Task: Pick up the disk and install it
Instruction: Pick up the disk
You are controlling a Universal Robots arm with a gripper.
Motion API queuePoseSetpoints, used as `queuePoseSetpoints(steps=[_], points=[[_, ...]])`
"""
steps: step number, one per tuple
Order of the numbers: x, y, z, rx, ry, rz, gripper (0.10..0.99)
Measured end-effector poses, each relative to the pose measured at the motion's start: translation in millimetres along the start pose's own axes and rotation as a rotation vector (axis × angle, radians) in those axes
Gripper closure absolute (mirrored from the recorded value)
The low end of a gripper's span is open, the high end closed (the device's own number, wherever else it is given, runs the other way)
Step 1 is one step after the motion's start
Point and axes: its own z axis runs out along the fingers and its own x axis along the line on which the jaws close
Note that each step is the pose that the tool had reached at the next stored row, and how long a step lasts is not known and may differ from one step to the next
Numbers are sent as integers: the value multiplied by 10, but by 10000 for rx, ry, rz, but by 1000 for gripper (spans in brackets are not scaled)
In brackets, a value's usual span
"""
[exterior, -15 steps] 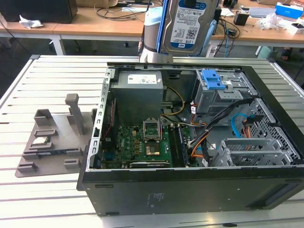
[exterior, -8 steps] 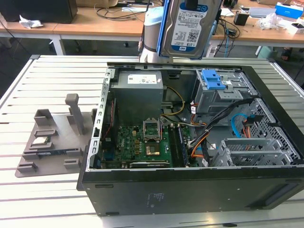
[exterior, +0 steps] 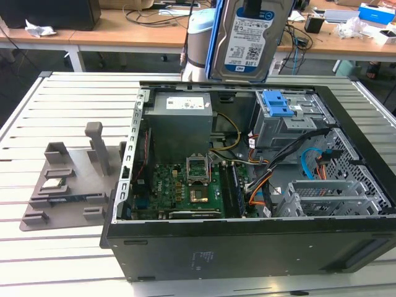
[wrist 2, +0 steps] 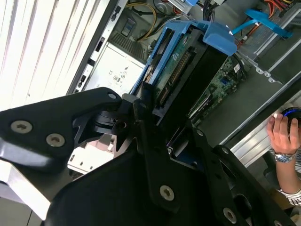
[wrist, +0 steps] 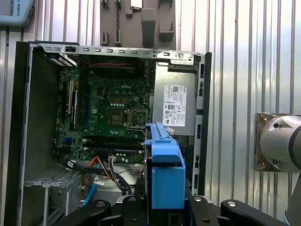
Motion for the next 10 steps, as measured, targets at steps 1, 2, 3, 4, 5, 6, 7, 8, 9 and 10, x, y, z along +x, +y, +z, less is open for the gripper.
queuePoseSetpoints(steps=[1,2,3,4,5,6,7,8,9,10], points=[[25,1,1,1,0,0,722],[42,1,1,0,1,0,722],[56,2,1,0,1,-1,722],[70,2,2,0,1,-1,722],[83,3,2,0,1,0,722],[102,3,2,0,3,0,722],[113,4,3,0,3,0,722],[124,4,3,0,3,0,722],[151,5,4,0,4,0,722],[174,5,4,0,4,-1,722]])
